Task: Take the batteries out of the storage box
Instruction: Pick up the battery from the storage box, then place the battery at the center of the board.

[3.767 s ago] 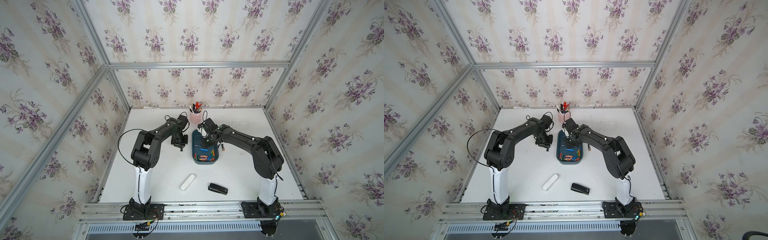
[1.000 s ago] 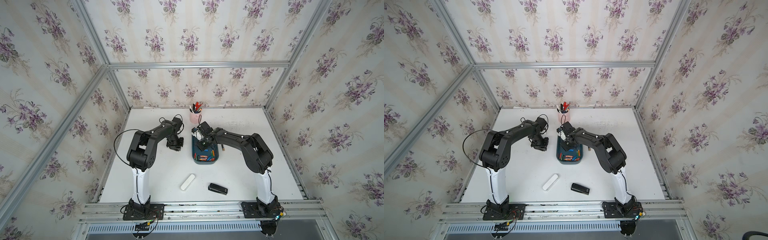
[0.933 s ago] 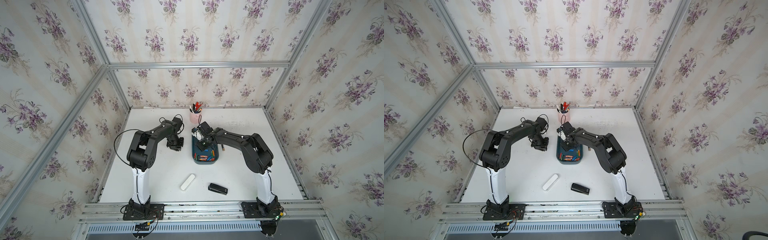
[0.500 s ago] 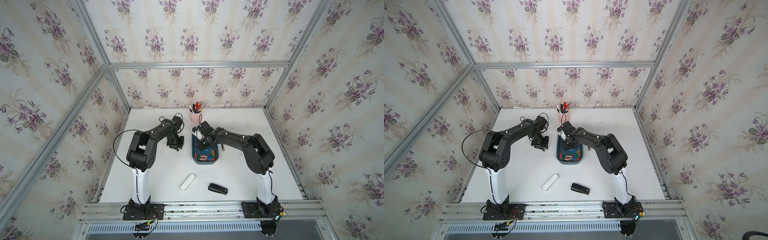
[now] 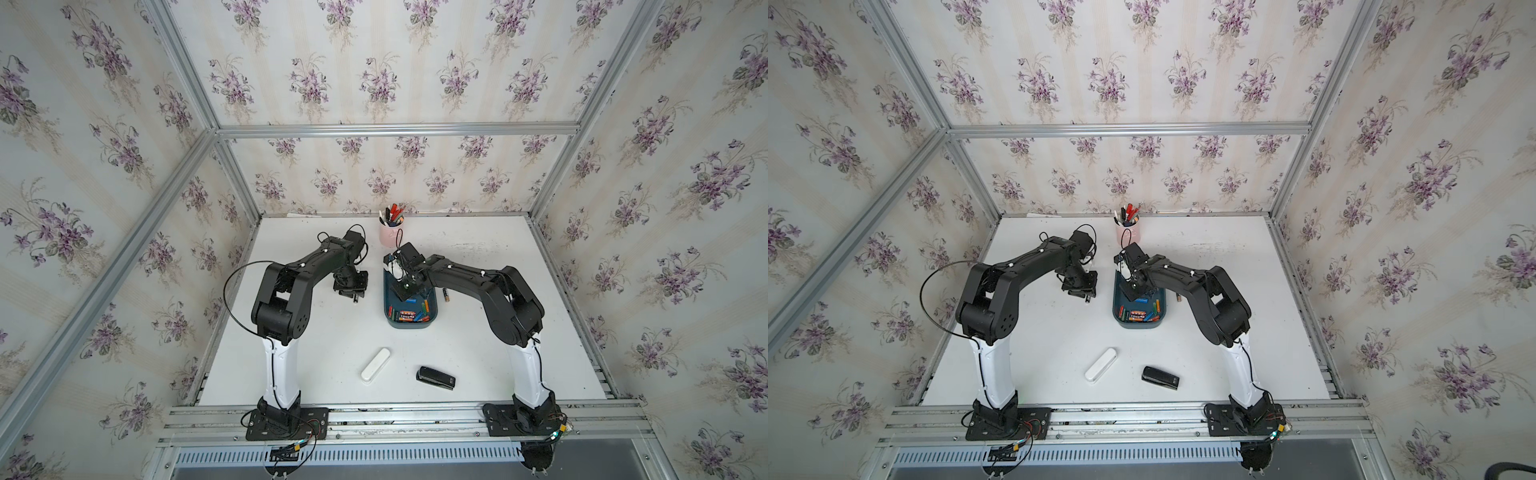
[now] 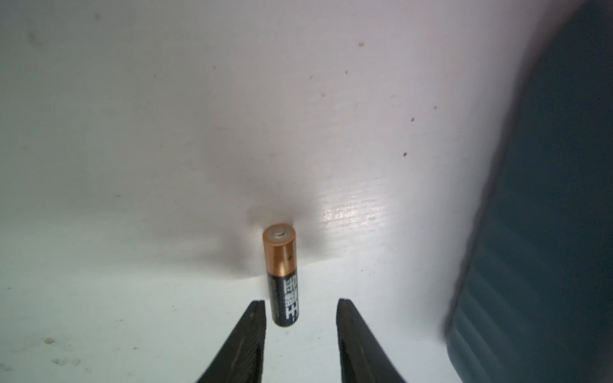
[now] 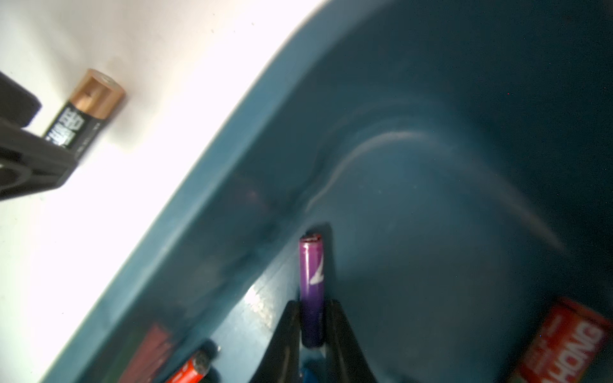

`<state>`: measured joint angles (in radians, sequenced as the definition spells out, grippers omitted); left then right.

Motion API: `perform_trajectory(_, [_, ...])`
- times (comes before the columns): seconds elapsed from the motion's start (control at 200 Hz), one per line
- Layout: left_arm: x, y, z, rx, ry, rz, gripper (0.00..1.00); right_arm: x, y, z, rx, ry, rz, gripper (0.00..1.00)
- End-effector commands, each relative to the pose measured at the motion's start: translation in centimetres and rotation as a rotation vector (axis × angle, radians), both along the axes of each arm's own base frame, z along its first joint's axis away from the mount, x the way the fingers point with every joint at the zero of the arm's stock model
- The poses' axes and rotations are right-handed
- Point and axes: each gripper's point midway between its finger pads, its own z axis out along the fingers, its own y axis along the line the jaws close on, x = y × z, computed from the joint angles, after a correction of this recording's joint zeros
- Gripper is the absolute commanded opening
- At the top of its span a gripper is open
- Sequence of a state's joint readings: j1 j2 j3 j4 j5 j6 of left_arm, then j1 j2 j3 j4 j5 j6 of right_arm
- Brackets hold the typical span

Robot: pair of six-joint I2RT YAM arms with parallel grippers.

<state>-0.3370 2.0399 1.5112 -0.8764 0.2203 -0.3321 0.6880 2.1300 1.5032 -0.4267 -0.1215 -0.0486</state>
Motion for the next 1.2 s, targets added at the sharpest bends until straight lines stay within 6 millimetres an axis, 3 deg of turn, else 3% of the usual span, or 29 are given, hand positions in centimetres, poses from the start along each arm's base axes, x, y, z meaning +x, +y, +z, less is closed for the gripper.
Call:
perform_trajectory(0.0, [0.0,-0.1,0.8,-0.006,-0.007,-0.004,0.41,0.0,0.1,-0.3,-0.004,0.004,0.000,0.16])
perform_trajectory(0.325, [0.3,0.0,1.9,-0.007,-0.022,-0.006,0.41,0.1,0.1,1.1,0.024,-0.002,-0.043,0.12])
perform_trajectory(0.809, [0.1,0.1,3.6,-0.019,-0.047,0.007,0.41,0.0,-2.2,6.4,0.043,-0.060,-0.206,0.13])
perform_trajectory(1.009, [-0.3,0.4,4.5,-0.018,-0.062,0.012,0.41,0.2,-4.4,9.5,0.060,-0.102,-0.273,0.13])
perform_trajectory(1.194, [-0.5,0.3,4.7,-0.020,-0.063,0.017,0.41,1.5,-9.2,11.5,0.063,-0.132,-0.376,0.13])
